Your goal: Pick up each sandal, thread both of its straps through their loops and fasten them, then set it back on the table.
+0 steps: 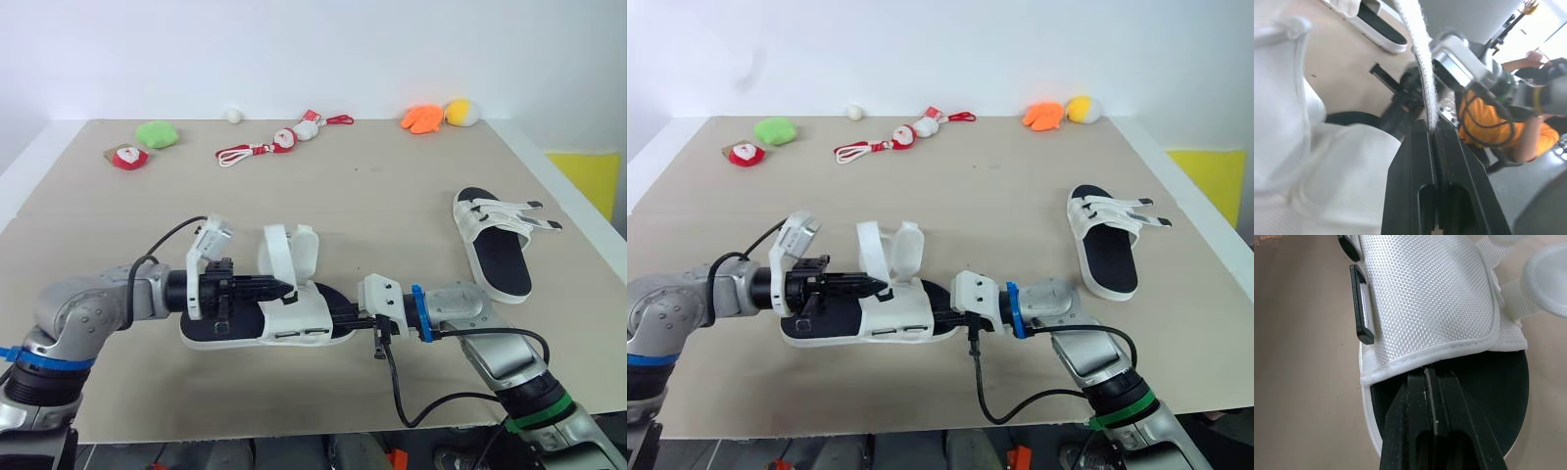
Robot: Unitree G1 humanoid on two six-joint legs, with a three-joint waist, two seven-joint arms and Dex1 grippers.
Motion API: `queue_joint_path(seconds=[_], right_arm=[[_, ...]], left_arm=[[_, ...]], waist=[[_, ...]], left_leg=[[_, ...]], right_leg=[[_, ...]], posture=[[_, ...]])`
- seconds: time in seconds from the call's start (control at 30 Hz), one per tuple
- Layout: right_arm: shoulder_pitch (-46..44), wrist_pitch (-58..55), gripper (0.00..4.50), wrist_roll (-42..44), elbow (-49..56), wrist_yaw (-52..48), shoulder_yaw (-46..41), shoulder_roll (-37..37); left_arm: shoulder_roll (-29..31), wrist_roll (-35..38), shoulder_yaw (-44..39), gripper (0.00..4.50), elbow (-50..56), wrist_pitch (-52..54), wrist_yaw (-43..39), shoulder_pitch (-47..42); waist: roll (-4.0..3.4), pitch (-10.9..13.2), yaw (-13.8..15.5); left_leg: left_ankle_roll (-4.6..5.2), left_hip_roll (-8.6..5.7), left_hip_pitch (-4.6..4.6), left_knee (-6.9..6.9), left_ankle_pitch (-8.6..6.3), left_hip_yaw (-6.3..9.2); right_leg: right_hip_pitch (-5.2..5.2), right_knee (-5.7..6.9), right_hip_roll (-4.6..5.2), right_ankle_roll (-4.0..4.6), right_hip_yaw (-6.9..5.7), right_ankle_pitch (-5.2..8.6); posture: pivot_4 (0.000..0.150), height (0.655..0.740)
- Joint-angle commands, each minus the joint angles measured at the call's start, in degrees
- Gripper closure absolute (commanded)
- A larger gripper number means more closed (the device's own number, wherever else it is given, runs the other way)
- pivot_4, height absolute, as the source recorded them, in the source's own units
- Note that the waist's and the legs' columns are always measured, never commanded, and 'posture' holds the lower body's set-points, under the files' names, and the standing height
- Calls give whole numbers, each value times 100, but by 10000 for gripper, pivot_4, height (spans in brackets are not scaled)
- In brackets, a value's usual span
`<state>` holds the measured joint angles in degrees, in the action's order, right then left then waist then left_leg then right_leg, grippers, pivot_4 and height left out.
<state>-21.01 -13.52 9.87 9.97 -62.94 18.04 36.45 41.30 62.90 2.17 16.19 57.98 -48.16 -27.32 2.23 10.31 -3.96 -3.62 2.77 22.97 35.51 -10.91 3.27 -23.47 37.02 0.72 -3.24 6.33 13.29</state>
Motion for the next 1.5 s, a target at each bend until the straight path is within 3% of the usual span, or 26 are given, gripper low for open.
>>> queue_joint_path(seconds=[0.03,0.17,0.57,1.0,1.5], right_arm=[[125,-191,45000,-249,-127,92,163,33],[150,-228,45000,-240,-83,136,159,42],[188,-236,45000,-223,-49,188,191,12],[181,-193,45000,-224,-99,190,233,-73],[191,-211,45000,-229,-86,192,239,-118]], left_arm=[[70,-158,90,44714,86,144,-140,-86],[237,-435,280,44714,226,220,-345,-18],[450,-253,2,44714,713,762,-192,263],[175,229,-388,44714,744,1219,467,410],[55,272,-427,44714,966,1220,787,715]], waist=[[-1,0,-34],[0,0,-37],[0,0,-40],[0,0,-54],[1,-1,-55]], left_leg=[[0,0,0,-1,0,0],[0,0,1,0,0,0],[0,0,1,0,0,1],[0,2,-1,0,0,1],[0,3,-5,0,0,2]], right_leg=[[0,0,0,0,1,0],[0,0,0,-1,2,1],[-1,1,0,-1,2,1],[-1,1,-1,-1,2,1],[1,2,-3,-1,2,1]], posture=[[1500,7400],[1500,7400],[1500,7400],[1500,7400],[1500,7400]])
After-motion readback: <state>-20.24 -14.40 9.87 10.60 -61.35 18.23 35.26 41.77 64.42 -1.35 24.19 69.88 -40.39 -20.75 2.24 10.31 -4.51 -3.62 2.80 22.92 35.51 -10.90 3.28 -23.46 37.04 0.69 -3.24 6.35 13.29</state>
